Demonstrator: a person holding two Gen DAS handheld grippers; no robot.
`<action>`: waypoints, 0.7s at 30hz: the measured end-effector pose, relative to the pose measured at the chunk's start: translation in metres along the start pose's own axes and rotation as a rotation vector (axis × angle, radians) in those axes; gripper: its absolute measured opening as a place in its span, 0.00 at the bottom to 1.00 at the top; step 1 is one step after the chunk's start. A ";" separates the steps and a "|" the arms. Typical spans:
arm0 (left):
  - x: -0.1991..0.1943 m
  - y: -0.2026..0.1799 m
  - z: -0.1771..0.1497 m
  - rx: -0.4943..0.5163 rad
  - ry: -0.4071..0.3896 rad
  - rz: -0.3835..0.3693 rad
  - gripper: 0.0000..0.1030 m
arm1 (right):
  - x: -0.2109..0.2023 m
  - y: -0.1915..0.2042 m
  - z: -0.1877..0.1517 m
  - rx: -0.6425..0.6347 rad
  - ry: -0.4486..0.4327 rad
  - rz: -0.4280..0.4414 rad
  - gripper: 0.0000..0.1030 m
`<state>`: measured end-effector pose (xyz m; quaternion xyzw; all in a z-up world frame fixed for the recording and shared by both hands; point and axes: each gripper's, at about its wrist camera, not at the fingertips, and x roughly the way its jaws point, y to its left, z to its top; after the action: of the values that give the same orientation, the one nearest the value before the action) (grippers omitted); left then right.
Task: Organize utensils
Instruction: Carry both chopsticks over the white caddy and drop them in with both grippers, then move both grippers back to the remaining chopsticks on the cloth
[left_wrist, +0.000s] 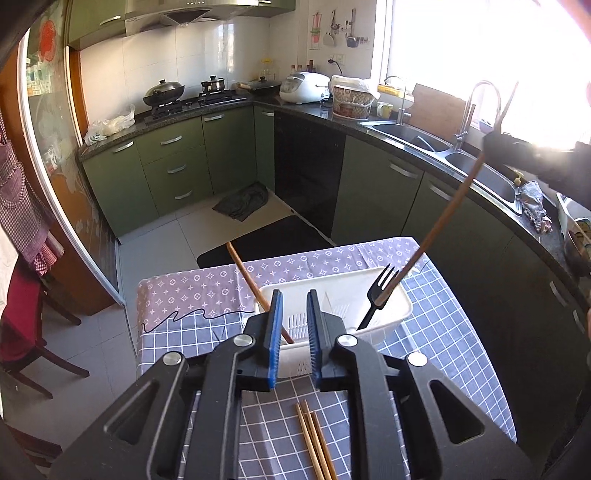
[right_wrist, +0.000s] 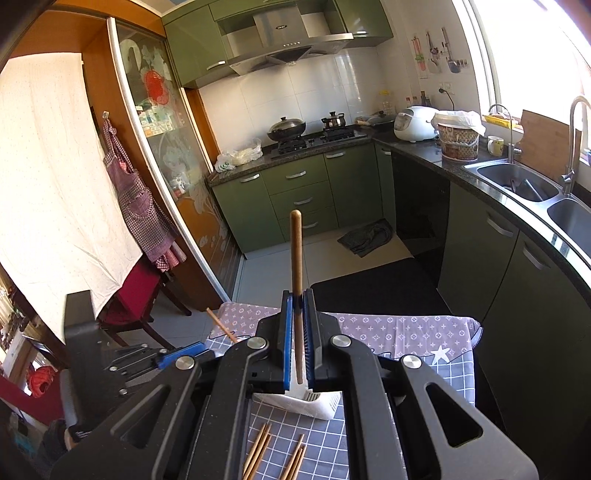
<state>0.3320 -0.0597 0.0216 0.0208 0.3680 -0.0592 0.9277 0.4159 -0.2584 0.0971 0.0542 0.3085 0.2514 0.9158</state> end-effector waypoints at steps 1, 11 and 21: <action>-0.002 -0.001 -0.003 0.007 0.002 -0.003 0.12 | 0.008 -0.001 -0.003 -0.001 0.013 -0.008 0.06; -0.010 -0.010 -0.036 0.020 0.097 -0.043 0.12 | 0.062 -0.003 -0.044 -0.023 0.145 -0.024 0.08; -0.012 -0.016 -0.070 0.023 0.185 -0.038 0.12 | 0.005 0.016 -0.070 -0.058 0.114 0.004 0.09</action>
<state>0.2735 -0.0687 -0.0210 0.0297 0.4515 -0.0789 0.8883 0.3714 -0.2464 0.0424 0.0141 0.3526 0.2648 0.8974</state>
